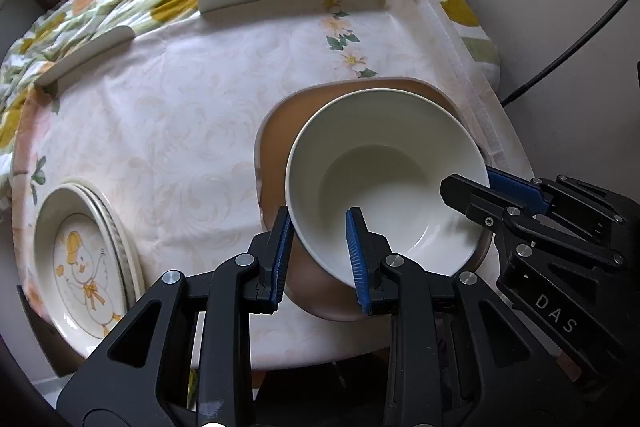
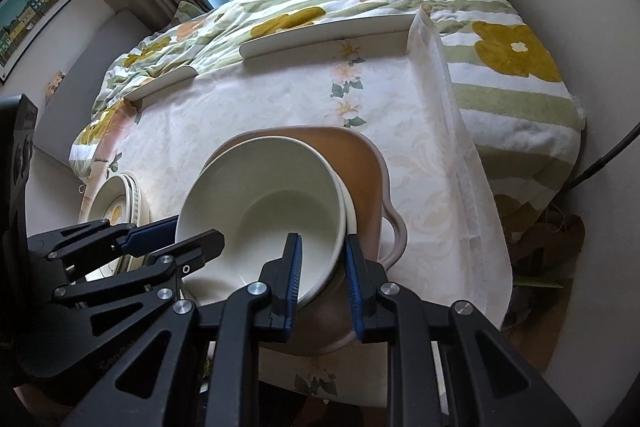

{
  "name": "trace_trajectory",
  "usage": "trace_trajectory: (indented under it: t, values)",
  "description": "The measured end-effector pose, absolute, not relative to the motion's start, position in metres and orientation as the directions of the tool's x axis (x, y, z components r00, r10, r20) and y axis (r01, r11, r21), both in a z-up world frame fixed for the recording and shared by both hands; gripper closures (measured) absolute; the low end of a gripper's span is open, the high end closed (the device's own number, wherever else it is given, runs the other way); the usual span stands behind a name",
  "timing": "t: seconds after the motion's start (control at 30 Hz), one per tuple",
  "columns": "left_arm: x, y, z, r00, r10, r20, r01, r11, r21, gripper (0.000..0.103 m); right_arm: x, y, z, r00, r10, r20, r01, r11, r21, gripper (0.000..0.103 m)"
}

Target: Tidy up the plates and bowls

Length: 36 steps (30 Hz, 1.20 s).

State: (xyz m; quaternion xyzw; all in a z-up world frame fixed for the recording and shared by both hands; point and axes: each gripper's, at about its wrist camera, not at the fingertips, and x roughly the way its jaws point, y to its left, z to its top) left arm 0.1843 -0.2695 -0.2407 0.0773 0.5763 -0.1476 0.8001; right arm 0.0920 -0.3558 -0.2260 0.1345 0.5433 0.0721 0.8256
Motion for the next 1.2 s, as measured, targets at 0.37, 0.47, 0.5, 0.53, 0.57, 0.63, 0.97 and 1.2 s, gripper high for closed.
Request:
trace_trajectory:
  t: [0.37, 0.47, 0.5, 0.53, 0.57, 0.63, 0.97, 1.2]
  values:
    - [0.189, -0.256, -0.225, 0.323, -0.182, -0.929, 0.271, 0.958, -0.094, 0.078, 0.087, -0.364, -0.212, 0.442, 0.282, -0.851, 0.031, 0.944, 0.329, 0.084]
    - [0.188, -0.247, -0.218, 0.337, -0.228, -0.913, 0.257, 0.956, -0.144, 0.078, 0.083, -0.367, -0.206, 0.459, 0.275, -0.845, 0.032, 0.945, 0.325, 0.083]
    - [0.186, -0.244, -0.215, 0.347, -0.236, -0.908, 0.252, 0.956, -0.152, 0.078, 0.081, -0.368, -0.204, 0.466, 0.275, -0.841, 0.033, 0.945, 0.327, 0.082]
    - [0.185, -0.242, -0.212, 0.355, -0.236, -0.905, 0.251, 0.956, -0.151, 0.077, 0.079, -0.369, -0.202, 0.472, 0.273, -0.838, 0.034, 0.944, 0.327, 0.078]
    - [0.184, -0.24, -0.211, 0.359, -0.237, -0.903, 0.254, 0.956, -0.15, 0.074, 0.076, -0.371, -0.2, 0.479, 0.269, -0.836, 0.036, 0.945, 0.325, 0.064]
    - [0.18, -0.235, -0.207, 0.365, -0.239, -0.9, 0.257, 0.955, -0.15, 0.056, 0.07, -0.372, -0.196, 0.497, 0.262, -0.827, 0.039, 0.945, 0.324, 0.041]
    - [0.162, -0.202, -0.185, 0.485, -0.147, -0.862, 0.24, 0.97, -0.03, 0.001, 0.038, -0.371, -0.174, 0.599, 0.146, -0.788, 0.039, 0.977, 0.211, 0.006]
    - [0.153, -0.195, -0.182, 0.475, -0.08, -0.876, 0.317, 0.945, 0.086, 0.001, 0.034, -0.379, -0.171, 0.506, 0.104, -0.856, 0.076, 0.983, 0.164, 0.006]
